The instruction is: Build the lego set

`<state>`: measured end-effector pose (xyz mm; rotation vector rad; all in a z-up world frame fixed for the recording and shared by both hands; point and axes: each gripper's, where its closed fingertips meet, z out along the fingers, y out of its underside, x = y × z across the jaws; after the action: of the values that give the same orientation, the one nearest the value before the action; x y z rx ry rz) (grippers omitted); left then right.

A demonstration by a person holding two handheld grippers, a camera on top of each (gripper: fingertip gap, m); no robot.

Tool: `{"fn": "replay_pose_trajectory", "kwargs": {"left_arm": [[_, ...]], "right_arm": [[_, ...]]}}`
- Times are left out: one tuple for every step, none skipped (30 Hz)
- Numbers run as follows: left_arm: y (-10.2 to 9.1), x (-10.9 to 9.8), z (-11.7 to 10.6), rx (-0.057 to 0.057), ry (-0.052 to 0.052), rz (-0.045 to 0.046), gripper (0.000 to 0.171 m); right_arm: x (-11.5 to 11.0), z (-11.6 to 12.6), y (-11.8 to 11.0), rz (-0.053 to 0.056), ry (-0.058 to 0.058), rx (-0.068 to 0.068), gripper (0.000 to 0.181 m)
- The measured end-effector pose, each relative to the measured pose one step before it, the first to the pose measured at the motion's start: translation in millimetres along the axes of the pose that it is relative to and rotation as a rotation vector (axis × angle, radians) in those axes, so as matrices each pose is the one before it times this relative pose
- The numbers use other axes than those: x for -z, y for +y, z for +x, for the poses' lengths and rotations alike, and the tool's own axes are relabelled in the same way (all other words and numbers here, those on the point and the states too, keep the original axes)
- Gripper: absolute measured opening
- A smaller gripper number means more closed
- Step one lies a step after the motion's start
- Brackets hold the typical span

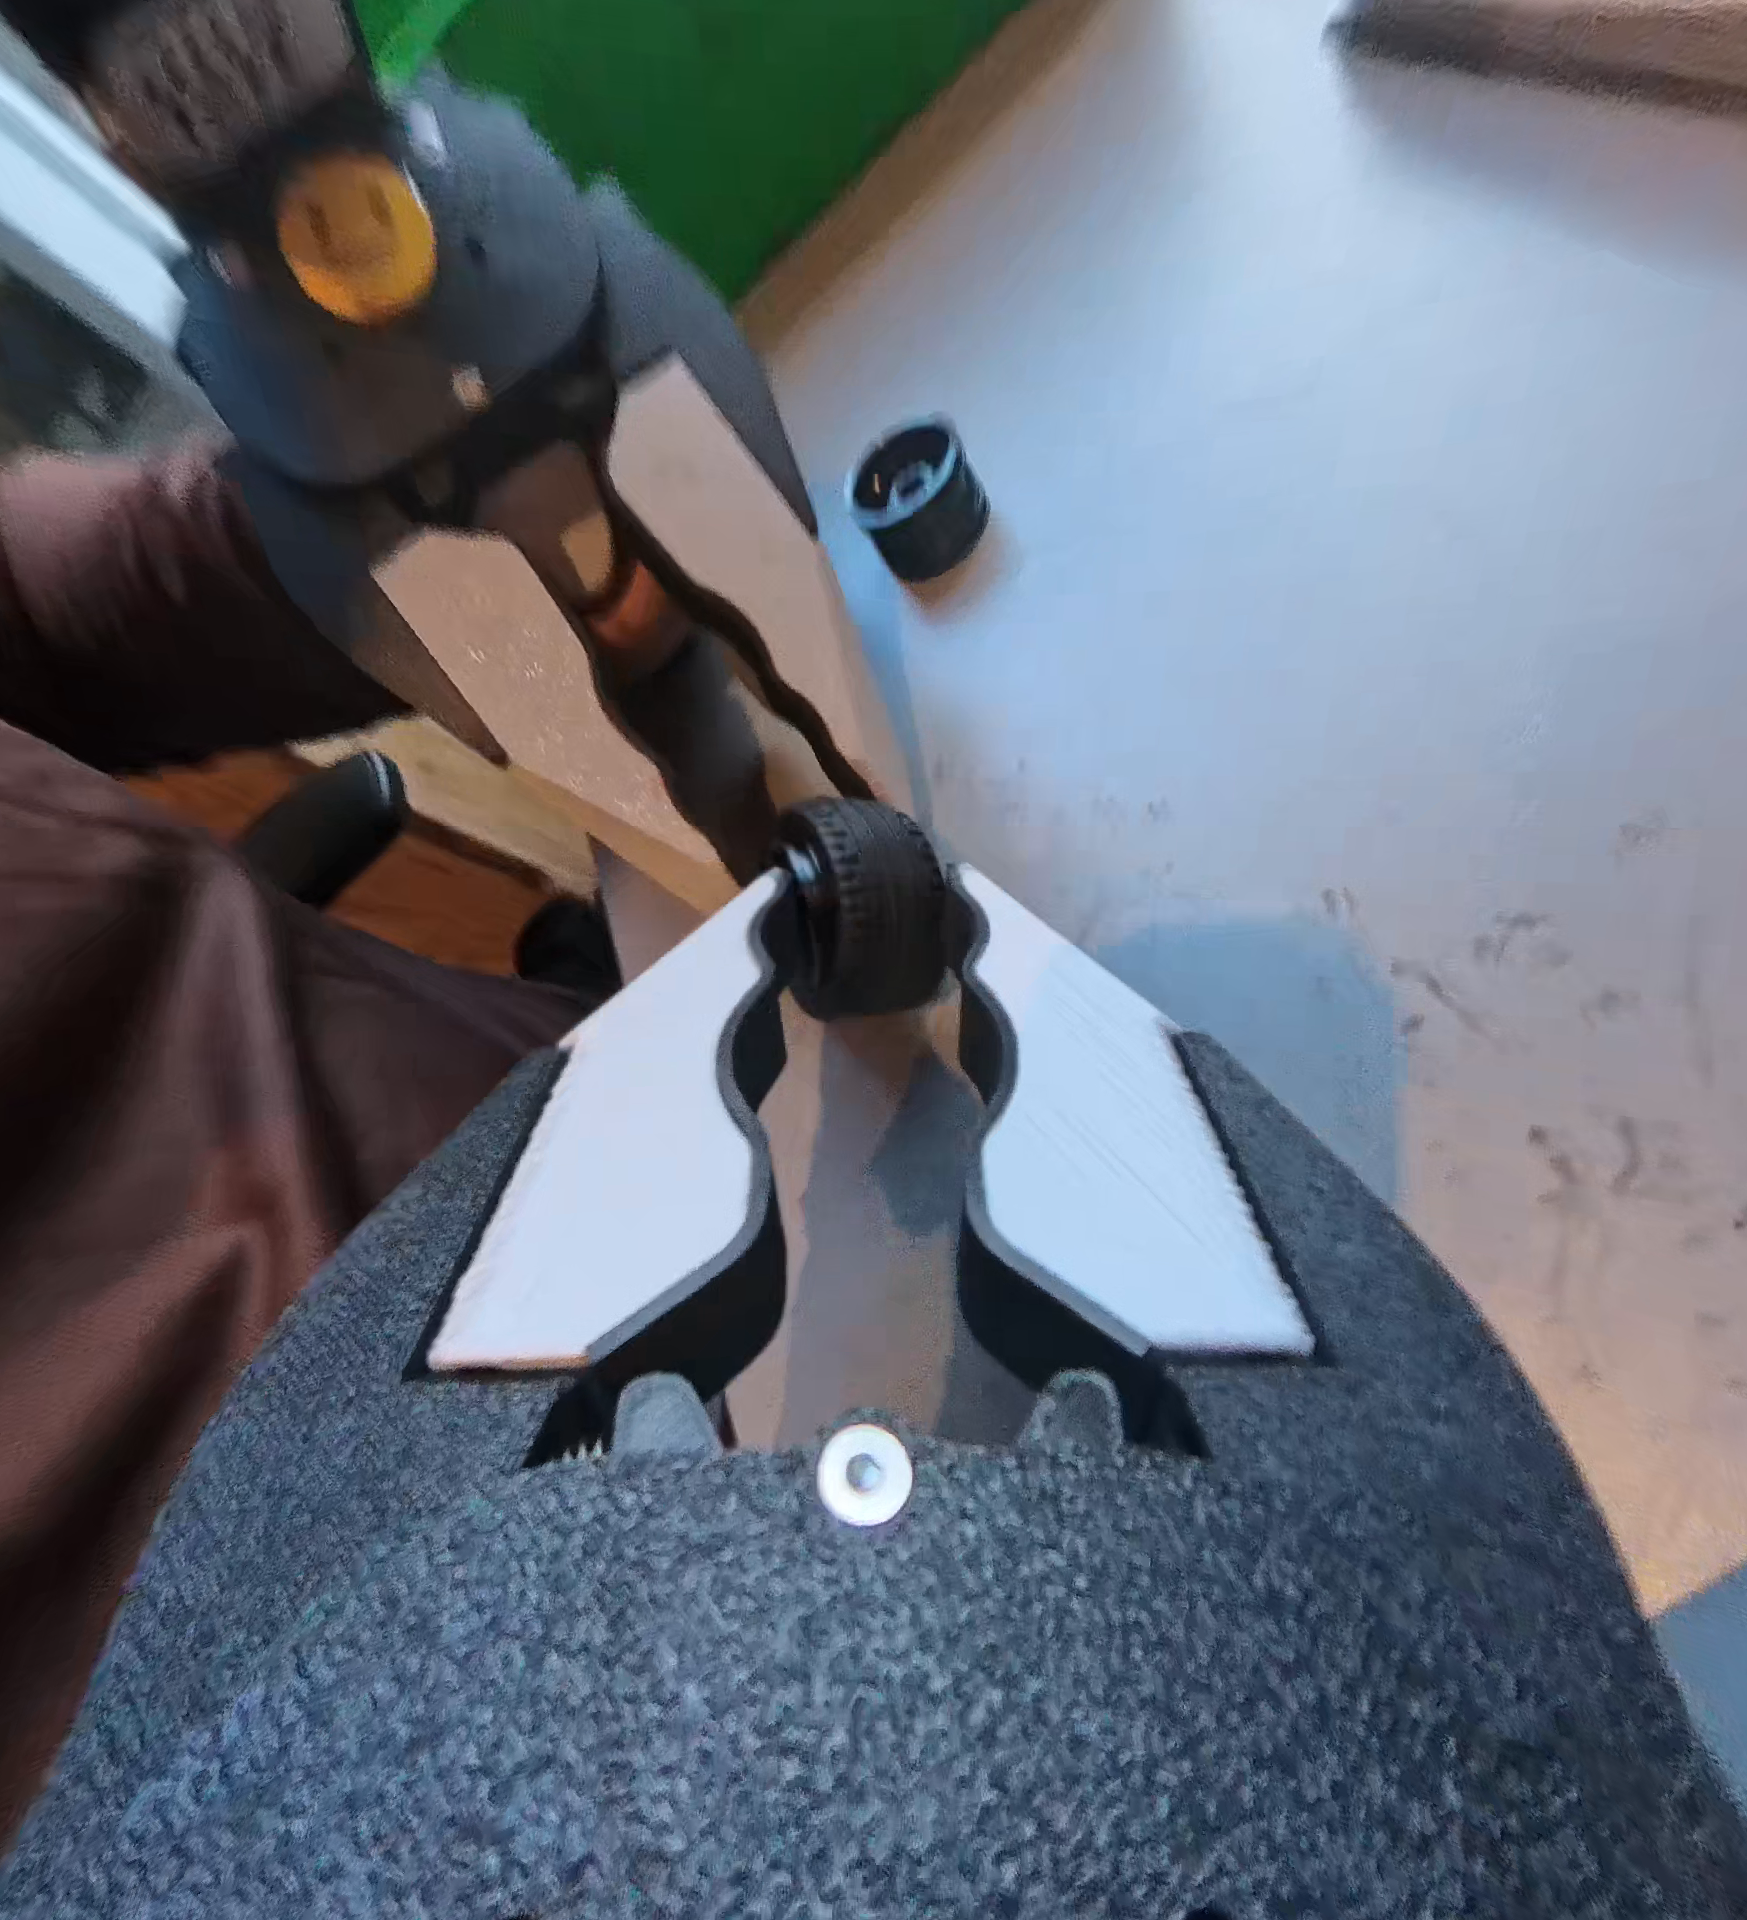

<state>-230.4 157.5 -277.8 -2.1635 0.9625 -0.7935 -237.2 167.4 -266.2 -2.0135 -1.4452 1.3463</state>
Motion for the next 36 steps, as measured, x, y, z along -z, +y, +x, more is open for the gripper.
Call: {"fn": "replay_pose_trajectory", "kwargs": {"left_arm": [[-0.20,-0.45,0.58,-0.0181,-0.0103,0.00022,0.027],[0.21,-0.45,0.76,-0.0149,-0.0070,-0.00113,0.027],[-0.45,0.18,-0.78,-0.0042,-0.0101,0.00250,0.027],[0.36,0.34,-0.15,0.0057,0.0030,-0.00124,0.027],[-0.23,0.55,-0.05,0.0075,0.0049,0.00371,0.027],[-0.63,0.10,-0.01,-0.0011,-0.0004,0.00421,0.027],[-0.06,-0.07,0.51,-0.0083,-0.0021,0.00041,0.026],[0.14,0.06,0.64,-0.0092,-0.0025,-0.00003,0.027],[-0.06,0.15,0.07,-0.0073,-0.0037,0.00107,0.027],[0.12,0.13,0.33,-0.0059,-0.0012,-0.00042,0.027],[0.65,-0.14,0.48,-0.0077,-0.0013,-0.00379,0.027],[-0.26,0.06,-0.12,-0.0065,-0.0058,0.00089,0.026],[-0.02,-0.01,0.12,-0.0026,-0.0020,0.00037,0.026],[-0.20,0.14,-0.06,0.0011,0.0007,0.00151,0.026],[-0.38,0.17,-0.47,0.0038,-0.0007,0.00269,0.026],[-0.07,0.02,-0.21,0.0033,0.0008,0.00092,0.026],[-0.13,0.12,-0.03,0.0010,0.0005,0.00067,0.027],[-0.03,-0.11,0.10,-0.0013,0.0000,-0.00004,0.027],[0.02,-0.08,0.22,-0.0012,0.0008,-0.00041,0.027],[0.21,-0.05,0.13,0.0001,0.0012,-0.00162,0.027],[-0.19,0.30,-0.40,0.0002,-0.0017,0.00151,0.026],[0.01,0.35,-0.67,-0.0012,-0.0024,0.00091,0.027],[0.02,0.16,-0.48,-0.0005,-0.0020,0.00077,0.027],[0.35,0.24,0.15,-0.0061,-0.0003,-0.00164,0.027],[0.40,-0.04,0.41,-0.0099,-0.0010,-0.00326,0.027],[0.49,-0.02,0.02,-0.0016,-0.0017,-0.00359,0.028],[-0.26,0.40,-0.48,0.0058,-0.0005,0.00167,0.030],[0.05,0.42,1.35,0.0158,0.0185,0.00273,0.034],[-0.28,0.03,4.02,0.0310,0.0424,0.00499,0.043],[-1.40,0.72,1.71,0.0456,0.0333,0.01332,0.045],[-1.05,1.15,0.01,0.0453,0.0264,0.01114,0.045],[-0.76,1.39,-1.44,0.0464,0.0197,0.00923,0.043],[-1.95,1.53,-3.84,0.0442,0.0016,0.01524,0.041],[-3.34,2.27,-5.70,0.0289,-0.0192,0.02332,0.037],[-3.40,3.08,-3.37,-0.0028,-0.0192,0.02405,0.027],[-2.39,3.39,-4.05,-0.0253,-0.0399,0.01639,0.019]], "right_arm": [[4.25,-3.15,-6.35,0.0429,-0.0160,-0.0098,0.024],[2.18,-2.32,-4.31,0.0324,-0.0127,0.0104,0.009],[-0.28,1.72,-1.01,0.0121,0.0119,0.0143,0.005],[-1.24,-0.62,-0.31,0.0012,-0.0003,0.0002,0.005],[-0.13,-0.51,-0.36,-0.0074,0.0078,0.0129,0.005],[1.10,1.59,-0.03,-0.0136,0.0190,0.0210,0.006],[1.64,3.62,0.74,-0.0223,0.0237,0.0117,0.015],[1.72,4.32,1.53,-0.0257,0.0233,0.0144,0.027],[1.69,1.06,0.30,-0.0112,0.0048,0.0232,0.027],[0.50,-3.23,0.41,-0.0088,-0.0150,0.0281,0.025],[-0.71,-3.63,1.01,-0.0140,-0.0171,0.0185,0.021],[-0.30,-1.97,-0.05,-0.0067,-0.0110,0.0113,0.017],[-0.01,-0.65,0.04,-0.0052,-0.0078,0.0094,0.017],[0.13,-1.03,-0.01,-0.0072,-0.0097,0.0061,0.016],[0.63,-0.25,-0.30,-0.0047,-0.0019,0.0085,0.017],[0.63,-0.09,-0.38,-0.0001,-0.0007,0.0104,0.018],[0.03,0.28,0.51,-0.0013,-0.0042,0.0000,0.019],[-1.06,0.92,1.75,-0.0078,-0.0030,-0.0054,0.020],[-1.98,-0.74,2.68,-0.0143,-0.0097,0.0028,0.021],[-1.87,0.72,1.97,-0.0126,0.0047,0.0080,0.021],[-0.57,0.35,-0.87,0.0002,0.0057,0.0050,0.021],[-0.32,0.46,-0.79,-0.0039,0.0039,-0.0033,0.020],[-0.34,0.31,-0.67,-0.0002,-0.0024,-0.0111,0.020],[-0.48,-0.50,-0.20,0.0048,-0.0083,-0.0084,0.019],[-0.53,-0.74,0.30,0.0064,-0.0104,-0.0107,0.018],[-0.72,-0.25,0.71,0.0075,-0.0088,-0.0212,0.018],[-0.35,0.28,0.24,0.0109,-0.0030,-0.0184,0.017],[0.52,1.00,0.01,0.0072,0.0044,-0.0012,0.016],[0.73,0.98,0.21,0.0005,0.0076,0.0057,0.015],[0.09,-0.06,0.02,-0.0021,0.0008,-0.0013,0.015],[-0.47,-0.20,-0.06,-0.0017,-0.0049,-0.0131,0.016],[-0.89,0.53,-0.05,-0.0037,-0.0126,-0.0252,0.016],[-1.10,2.68,0.21,-0.0119,-0.0109,-0.0376,0.016],[-1.20,5.50,0.76,-0.0297,0.0095,-0.0389,0.015],[-1.14,4.26,-0.73,-0.0302,0.0223,-0.0127,0.013],[-0.38,6.20,-0.34,-0.0356,0.0666,0.0440,0.010]]}}
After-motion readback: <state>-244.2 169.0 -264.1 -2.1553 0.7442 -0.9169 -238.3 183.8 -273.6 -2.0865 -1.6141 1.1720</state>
